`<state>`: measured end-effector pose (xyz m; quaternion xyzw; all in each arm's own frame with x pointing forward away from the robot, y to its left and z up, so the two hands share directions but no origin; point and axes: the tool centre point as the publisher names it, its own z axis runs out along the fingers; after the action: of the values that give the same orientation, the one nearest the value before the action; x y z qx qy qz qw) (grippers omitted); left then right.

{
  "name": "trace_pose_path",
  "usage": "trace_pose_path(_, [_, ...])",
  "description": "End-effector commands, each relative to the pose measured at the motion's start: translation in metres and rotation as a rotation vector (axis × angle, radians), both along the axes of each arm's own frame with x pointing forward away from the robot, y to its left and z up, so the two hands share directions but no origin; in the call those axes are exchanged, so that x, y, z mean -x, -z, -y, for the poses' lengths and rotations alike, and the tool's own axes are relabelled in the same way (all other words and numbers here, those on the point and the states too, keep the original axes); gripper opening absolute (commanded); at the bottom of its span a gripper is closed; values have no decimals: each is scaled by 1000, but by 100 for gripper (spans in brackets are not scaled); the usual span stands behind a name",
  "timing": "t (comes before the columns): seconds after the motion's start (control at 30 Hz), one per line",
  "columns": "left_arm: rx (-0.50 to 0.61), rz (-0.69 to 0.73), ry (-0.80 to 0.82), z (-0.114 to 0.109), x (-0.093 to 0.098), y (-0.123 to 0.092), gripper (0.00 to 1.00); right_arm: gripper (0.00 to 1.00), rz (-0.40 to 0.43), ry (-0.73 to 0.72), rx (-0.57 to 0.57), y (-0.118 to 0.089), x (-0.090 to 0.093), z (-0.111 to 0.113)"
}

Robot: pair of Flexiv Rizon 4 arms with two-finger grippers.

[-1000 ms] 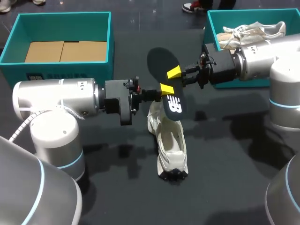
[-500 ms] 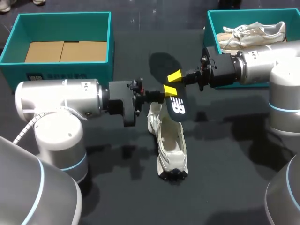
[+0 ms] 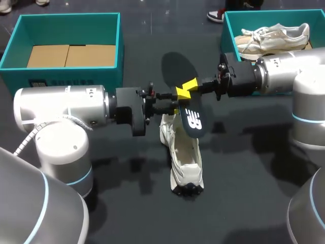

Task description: Take the shoe out of the shoebox, open the shoe tongue, remove and reinsert the insole, then place the shoe into the shoebox

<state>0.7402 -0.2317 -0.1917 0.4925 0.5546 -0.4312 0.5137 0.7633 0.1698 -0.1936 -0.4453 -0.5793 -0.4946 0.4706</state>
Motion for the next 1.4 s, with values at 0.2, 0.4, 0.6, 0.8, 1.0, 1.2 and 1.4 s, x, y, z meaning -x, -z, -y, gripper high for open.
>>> trace_pose_path(0.2, [-164,-82,-41,-66,-22,-20,100,0,-14,6,-1,7,14,2])
trace_pose_path(0.4, [-242,-64,-71,-76,-29,-23,100,0,-23,-1,-11,9,20,-4])
trace_pose_path(0.6, [-242,-64,-71,-76,-29,-23,100,0,-23,-1,-11,9,20,-4])
trace_pose_path(0.8, [-242,-64,-71,-76,-29,-23,100,0,-23,-1,-11,9,20,-4])
trace_pose_path(1.0, [-389,-76,-99,-81,-56,-45,100,0,-23,-1,-11,9,20,-4])
trace_pose_path(1.2, [-567,-48,-64,-86,-70,-65,100,0,-23,-1,-11,9,20,-4])
trace_pose_path(1.4, [-733,-84,-14,-87,-88,-78,100,0,-23,-1,-11,9,20,-4])
